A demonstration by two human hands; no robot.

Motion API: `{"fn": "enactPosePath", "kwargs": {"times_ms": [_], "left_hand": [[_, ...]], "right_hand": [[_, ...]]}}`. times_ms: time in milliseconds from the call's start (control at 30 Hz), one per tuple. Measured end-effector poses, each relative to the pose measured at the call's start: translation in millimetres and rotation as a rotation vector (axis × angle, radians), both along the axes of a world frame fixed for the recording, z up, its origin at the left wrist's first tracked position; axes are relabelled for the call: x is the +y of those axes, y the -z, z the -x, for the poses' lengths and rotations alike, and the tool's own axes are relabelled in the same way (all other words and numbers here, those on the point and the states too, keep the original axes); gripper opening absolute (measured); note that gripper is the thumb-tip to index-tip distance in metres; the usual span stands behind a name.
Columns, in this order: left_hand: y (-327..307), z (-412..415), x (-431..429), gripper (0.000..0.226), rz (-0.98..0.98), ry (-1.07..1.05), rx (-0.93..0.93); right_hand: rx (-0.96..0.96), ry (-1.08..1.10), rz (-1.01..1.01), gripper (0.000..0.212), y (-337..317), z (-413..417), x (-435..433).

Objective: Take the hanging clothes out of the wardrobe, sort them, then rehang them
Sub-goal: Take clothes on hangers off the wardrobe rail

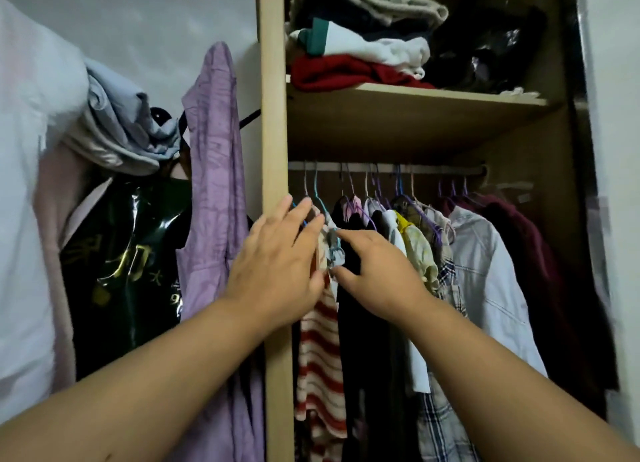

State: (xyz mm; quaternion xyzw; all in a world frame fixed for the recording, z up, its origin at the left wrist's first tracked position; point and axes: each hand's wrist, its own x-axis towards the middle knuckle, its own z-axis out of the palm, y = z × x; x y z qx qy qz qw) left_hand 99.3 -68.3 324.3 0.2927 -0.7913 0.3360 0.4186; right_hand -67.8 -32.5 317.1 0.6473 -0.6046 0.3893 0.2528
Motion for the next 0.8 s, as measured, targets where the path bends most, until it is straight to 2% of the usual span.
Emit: {"fn": "enactPosePath", "kwargs": {"times_ms": [267,467,567,667,733,800], "left_hand": [[-54,17,-30,0.08,-0.118,0.022,0.199],[-67,38,-37,0.081,-0.006,-0.06,0.278],[-65,39,-44,0.077,0.088,-0.118,0.296],[-64,41,-50,0.077,0.135,-0.131,0.299],[-63,41,-53,0.073,0.167,-0.122,0.286],[-62,40,-57,0.07,0.185,-0.101,0.285]], "right_hand": [[-0.085,-0.077,-0.046,0.059,-34,6,-51],[-0.047,-0.197,-0.141,0.053,-61,9,-118],[0.006,-0.095,-0.208,0.048,-69,14,-148],[-0.058,0.046,-0.264,0.052,-75,26,-167],[-0.116,0.128,-0.269,0.042,-76,35,-178],[-0.092,0.189,-0.23,0.031,-76,40,-189]]}}
